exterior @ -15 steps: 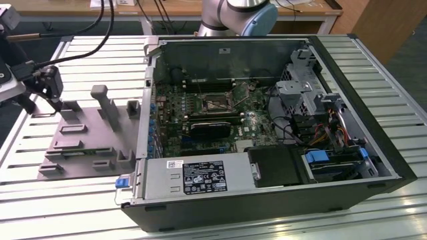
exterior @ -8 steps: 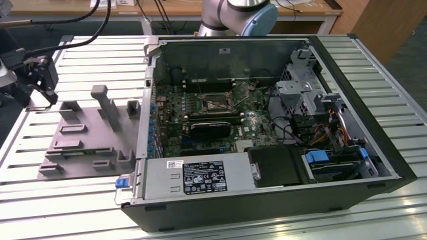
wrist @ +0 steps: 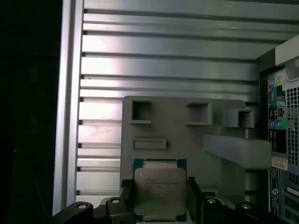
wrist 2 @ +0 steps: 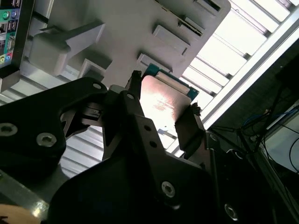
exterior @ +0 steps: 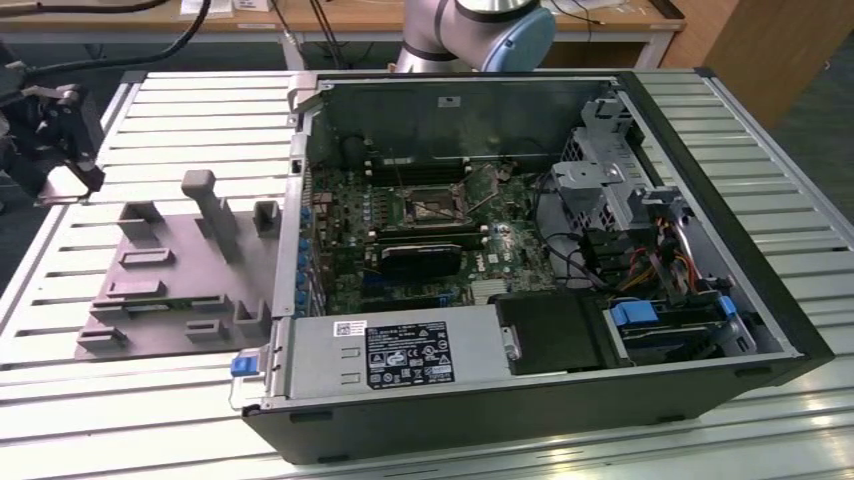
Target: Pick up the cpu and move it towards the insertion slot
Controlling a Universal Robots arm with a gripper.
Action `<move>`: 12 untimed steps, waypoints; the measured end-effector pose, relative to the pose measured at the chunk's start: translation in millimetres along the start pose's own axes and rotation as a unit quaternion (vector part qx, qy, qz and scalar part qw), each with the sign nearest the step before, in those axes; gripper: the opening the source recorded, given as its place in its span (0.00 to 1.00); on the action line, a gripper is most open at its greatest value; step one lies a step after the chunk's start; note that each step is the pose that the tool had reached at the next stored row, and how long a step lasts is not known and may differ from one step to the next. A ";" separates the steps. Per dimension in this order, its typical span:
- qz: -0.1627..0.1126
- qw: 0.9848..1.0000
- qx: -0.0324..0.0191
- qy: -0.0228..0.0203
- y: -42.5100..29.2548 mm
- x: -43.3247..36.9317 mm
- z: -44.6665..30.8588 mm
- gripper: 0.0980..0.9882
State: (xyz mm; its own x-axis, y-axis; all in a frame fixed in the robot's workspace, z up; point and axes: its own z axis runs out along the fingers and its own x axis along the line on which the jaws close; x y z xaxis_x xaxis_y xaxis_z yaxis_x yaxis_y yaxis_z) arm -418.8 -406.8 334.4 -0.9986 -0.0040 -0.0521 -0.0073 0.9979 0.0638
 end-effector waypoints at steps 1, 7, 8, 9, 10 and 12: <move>0.000 1.000 0.000 0.000 0.2 -0.2 -3.1 0.49; 0.000 1.000 0.000 -0.003 1.5 -1.1 -21.8 0.49; 0.000 1.000 0.000 -0.004 1.7 -1.3 -25.0 0.49; 0.000 1.000 0.000 -0.004 1.9 -1.5 -28.1 0.49; 0.000 1.000 0.000 -0.005 2.1 -1.6 -31.0 0.49; 0.000 1.000 0.000 -0.006 2.5 -1.9 -37.0 0.49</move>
State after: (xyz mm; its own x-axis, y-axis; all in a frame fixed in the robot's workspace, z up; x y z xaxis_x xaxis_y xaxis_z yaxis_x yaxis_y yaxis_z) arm -418.8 -406.6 371.5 -0.9980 -0.0040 -0.0635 -0.0081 0.9979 0.0637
